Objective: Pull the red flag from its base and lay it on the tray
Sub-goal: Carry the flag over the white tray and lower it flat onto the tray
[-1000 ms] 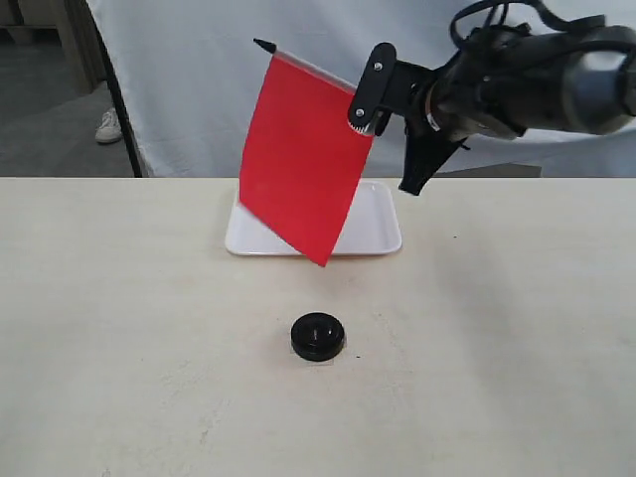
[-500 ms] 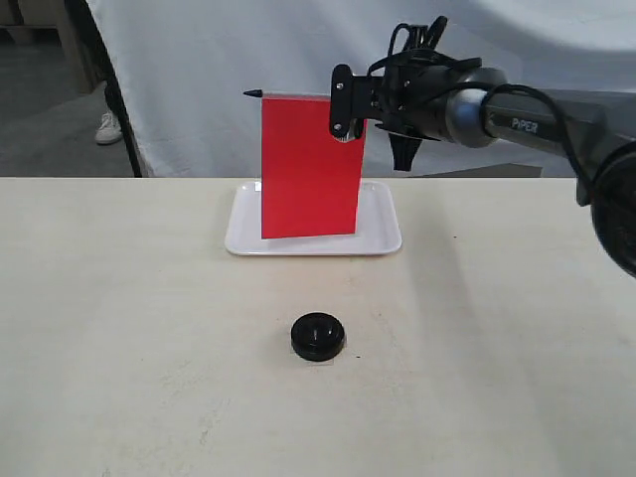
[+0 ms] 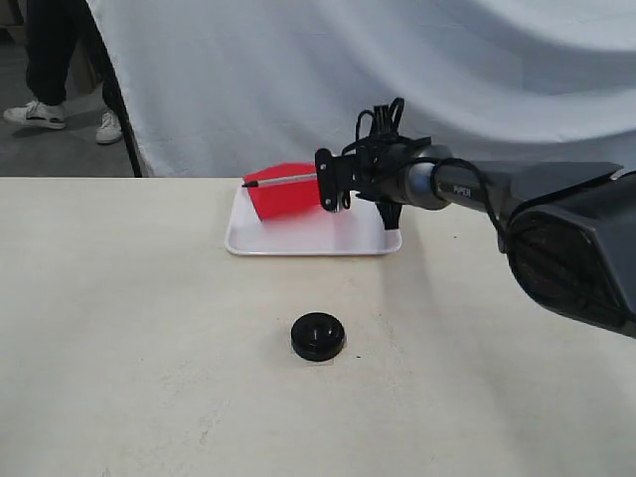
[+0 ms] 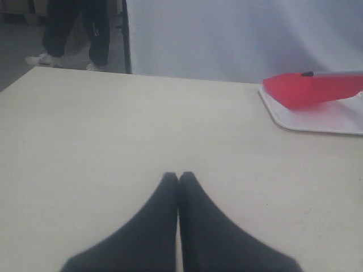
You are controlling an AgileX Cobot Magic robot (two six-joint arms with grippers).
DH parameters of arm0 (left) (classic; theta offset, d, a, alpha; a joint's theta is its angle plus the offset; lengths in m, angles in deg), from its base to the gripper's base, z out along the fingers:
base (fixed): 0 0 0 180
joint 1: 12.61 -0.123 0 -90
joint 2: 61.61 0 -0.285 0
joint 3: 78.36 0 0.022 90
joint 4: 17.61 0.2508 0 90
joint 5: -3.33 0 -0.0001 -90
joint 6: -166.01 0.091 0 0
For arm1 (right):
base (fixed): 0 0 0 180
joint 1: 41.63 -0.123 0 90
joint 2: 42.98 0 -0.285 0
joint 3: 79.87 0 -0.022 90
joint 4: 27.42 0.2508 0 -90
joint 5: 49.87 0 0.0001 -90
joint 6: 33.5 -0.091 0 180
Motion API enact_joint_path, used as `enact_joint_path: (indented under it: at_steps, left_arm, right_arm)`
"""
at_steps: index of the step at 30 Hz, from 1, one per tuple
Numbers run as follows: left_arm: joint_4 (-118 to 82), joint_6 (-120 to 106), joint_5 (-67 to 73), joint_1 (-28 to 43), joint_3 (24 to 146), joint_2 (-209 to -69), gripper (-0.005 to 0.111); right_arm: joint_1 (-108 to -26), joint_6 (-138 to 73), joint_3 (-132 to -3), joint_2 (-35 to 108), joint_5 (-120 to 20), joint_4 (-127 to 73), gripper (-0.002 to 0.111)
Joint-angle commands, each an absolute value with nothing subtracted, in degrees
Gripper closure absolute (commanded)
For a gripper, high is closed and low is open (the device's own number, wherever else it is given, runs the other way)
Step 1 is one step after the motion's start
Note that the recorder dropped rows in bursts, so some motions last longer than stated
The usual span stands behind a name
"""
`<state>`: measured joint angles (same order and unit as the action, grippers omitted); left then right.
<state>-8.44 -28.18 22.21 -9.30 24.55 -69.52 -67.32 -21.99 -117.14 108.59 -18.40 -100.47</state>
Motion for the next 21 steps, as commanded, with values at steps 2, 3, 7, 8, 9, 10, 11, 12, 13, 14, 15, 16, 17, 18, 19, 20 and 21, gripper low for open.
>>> enact_joint_path:
  at_steps: [2,3,7,8,9,10,11,12,13,14,15,16,17,18,19,20,21]
  left_arm:
    - [-8.5,-27.9,21.9,-9.1,24.4,-69.4,0.107]
    - [-8.5,-27.9,21.9,-9.1,24.4,-69.4,0.107]
    - [-8.5,-27.9,21.9,-9.1,24.4,-69.4,0.107]
    - [-8.5,-27.9,21.9,-9.1,24.4,-69.4,0.107]
    - [-8.5,-27.9,21.9,-9.1,24.4,-69.4,0.107]
    - [-8.5,-27.9,21.9,-9.1,24.4,-69.4,0.107]
    - [-8.5,-27.9,21.9,-9.1,24.4,-69.4,0.107]
    - [-8.5,-27.9,21.9,-9.1,24.4,-69.4,0.107]
    - [-8.5,-27.9,21.9,-9.1,24.4,-69.4,0.107]
    - [-8.5,-27.9,21.9,-9.1,24.4,-69.4,0.107]
    - [-8.5,-27.9,21.9,-9.1,24.4,-69.4,0.107]
    - [-8.5,-27.9,21.9,-9.1,24.4,-69.4,0.107]
    - [-8.5,-27.9,21.9,-9.1,24.4,-69.4,0.107]
    - [-8.5,-27.9,21.9,-9.1,24.4,-69.4,0.107]
    - [-8.5,-27.9,21.9,-9.1,24.4,-69.4,0.107]
    - [-8.5,-27.9,21.9,-9.1,24.4,-69.4,0.107]
    - [-8.5,-27.9,21.9,-9.1,24.4,-69.4,0.107]
  right_arm:
    - [-67.7,-16.9,-117.4,110.6,-16.6,-94.3,0.109]
    - [-67.8,-13.9,-117.4,110.6,-16.6,-90.9,0.109]
    - [-67.8,-6.6,-117.9,110.6,-14.9,-81.6,0.109]
    - [-67.8,-5.2,-117.9,110.6,-14.5,-79.9,0.109]
    - [-67.8,-3.3,-117.9,110.6,-14.1,-77.9,0.109]
    - [-67.7,-2.0,-117.9,110.6,-13.6,-76.3,0.109]
    - [-67.7,-1.9,-117.9,110.6,-13.5,-75.5,0.109]
    - [-67.7,-2.2,-117.9,110.6,-13.5,-75.2,0.109]
    - [-67.7,-2.7,-117.9,110.6,-13.5,-75.2,0.109]
    - [-67.7,-3.1,-117.9,110.6,-13.7,-75.2,0.109]
    - [-67.7,-3.6,-117.9,110.6,-13.7,-75.2,0.109]
    - [-67.7,-4.0,-117.9,110.6,-13.7,-75.2,0.109]
    - [-67.7,-4.4,-117.9,110.6,-13.7,-75.2,0.108]
    - [-67.7,-4.6,-117.9,110.6,-13.7,-75.2,0.104]
    - [-67.7,-4.7,-117.9,110.6,-13.8,-75.1,0.1]
    - [-67.7,-4.8,-117.9,110.6,-13.8,-75.1,0.094]
    - [-67.7,-5.2,-117.9,110.6,-13.8,-75.0,0.084]
